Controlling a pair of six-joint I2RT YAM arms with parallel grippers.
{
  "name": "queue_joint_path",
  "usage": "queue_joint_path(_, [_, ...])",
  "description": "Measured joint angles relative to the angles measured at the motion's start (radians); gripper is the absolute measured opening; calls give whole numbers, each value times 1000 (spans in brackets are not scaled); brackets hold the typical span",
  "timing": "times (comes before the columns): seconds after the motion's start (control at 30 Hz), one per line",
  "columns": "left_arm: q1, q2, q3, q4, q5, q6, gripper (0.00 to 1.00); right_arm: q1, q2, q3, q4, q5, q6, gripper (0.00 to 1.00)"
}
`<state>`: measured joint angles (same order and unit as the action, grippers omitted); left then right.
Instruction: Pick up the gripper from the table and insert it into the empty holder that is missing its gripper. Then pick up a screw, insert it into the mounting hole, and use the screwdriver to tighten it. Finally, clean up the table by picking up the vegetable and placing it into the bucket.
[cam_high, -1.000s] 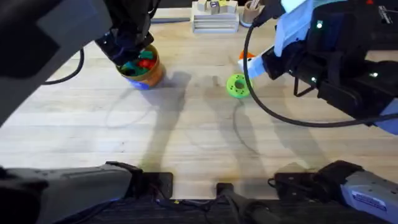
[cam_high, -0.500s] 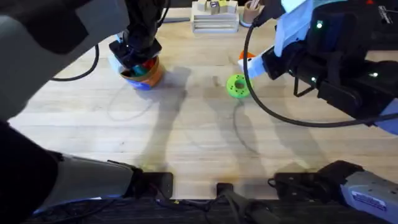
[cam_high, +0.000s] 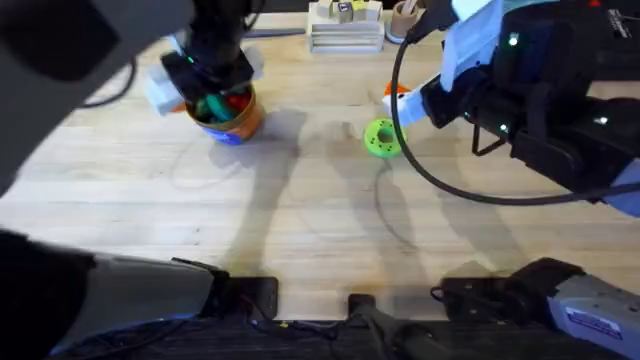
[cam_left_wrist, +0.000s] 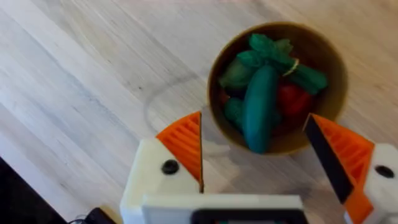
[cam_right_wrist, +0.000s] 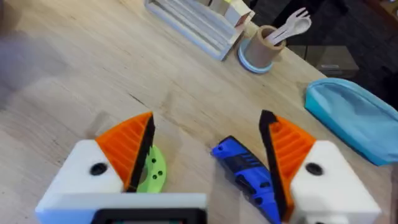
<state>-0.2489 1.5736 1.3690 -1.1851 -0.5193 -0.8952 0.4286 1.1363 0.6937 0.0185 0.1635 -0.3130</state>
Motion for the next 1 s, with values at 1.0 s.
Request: queue_joint_path(1.0, [0,-728,102,-166,164,726,992,13,-288,380,-984,-4,284,991])
